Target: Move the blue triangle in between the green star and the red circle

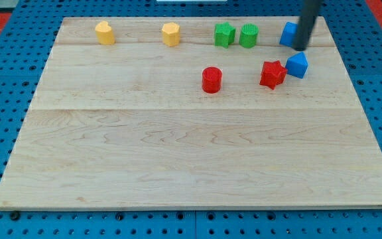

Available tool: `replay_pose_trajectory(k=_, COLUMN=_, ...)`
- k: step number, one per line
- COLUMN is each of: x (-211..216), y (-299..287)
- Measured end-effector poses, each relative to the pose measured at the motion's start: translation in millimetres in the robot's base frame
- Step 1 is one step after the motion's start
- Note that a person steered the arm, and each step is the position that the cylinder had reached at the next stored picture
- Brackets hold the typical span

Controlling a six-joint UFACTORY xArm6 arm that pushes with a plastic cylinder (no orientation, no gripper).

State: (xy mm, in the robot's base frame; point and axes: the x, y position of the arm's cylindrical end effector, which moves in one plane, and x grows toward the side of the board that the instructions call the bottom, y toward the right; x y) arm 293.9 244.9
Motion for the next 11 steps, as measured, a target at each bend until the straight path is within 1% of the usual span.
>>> replay_pose_trajectory(k=1, x=40, y=21)
replay_pose_trajectory(k=2, x=36, y=-42)
replay_pose_trajectory(k=3, x=6, y=-139)
replay_pose_trajectory(k=4, x=6, y=-144)
replay_pose_trajectory(k=5, x=15, y=-81)
replay_pose_trajectory(k=6, x=28, y=-3)
replay_pose_trajectory(k=7, x=61, y=-10)
replay_pose_trajectory(k=8, x=37, y=-90)
replay_pose_trajectory(k=9, x=19, y=-155)
replay_pose_trajectory(k=10, x=28, y=-177)
replay_pose_trajectory(k=11, x=38, y=-245)
